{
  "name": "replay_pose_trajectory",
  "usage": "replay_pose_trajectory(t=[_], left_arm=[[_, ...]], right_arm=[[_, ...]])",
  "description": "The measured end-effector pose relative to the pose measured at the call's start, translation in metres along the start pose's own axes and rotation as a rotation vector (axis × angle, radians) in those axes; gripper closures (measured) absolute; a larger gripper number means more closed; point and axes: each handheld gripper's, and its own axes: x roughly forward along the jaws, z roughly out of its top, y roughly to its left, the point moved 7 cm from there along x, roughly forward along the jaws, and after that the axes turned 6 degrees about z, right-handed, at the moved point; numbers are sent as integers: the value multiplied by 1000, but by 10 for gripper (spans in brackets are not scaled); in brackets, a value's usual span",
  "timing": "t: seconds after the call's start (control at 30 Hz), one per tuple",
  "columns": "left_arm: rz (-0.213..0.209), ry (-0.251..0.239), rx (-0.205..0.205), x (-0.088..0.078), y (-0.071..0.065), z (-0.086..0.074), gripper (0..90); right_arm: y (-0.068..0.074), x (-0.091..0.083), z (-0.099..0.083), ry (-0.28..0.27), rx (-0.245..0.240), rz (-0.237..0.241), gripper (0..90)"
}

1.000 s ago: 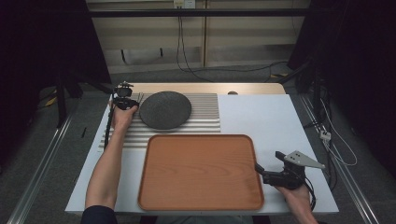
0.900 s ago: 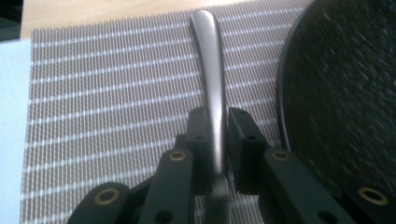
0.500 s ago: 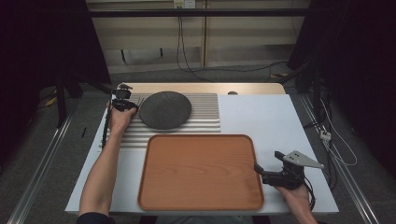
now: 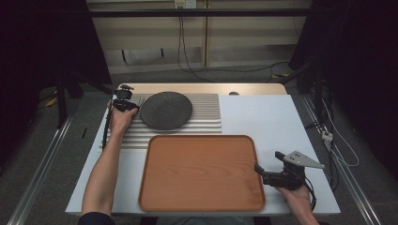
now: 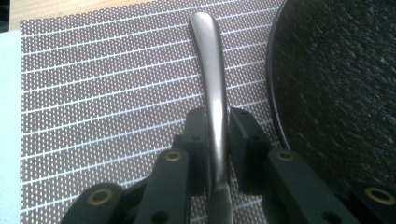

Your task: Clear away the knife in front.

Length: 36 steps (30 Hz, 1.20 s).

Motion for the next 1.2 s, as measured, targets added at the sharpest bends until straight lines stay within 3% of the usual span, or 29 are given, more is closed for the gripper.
replay_pose_trajectory(t=[0.1,0.2,0.33,0.8,1.2], left_arm=[[1,2,1,0,0,0,775],[-24,0,-18,0,2,0,798],[1,13,-4,0,0,1,802],[-12,11,-12,-5,4,0,802],[-21,-13,31,-27,3,6,802]], right_arm=[[0,0,0,0,0,-1,23],[0,0,0,1,0,-1,23],[0,0,0,2,1,0,23],[-1,-2,-1,3,-1,-9,23],[0,-2,-1,1,1,-8,23]])
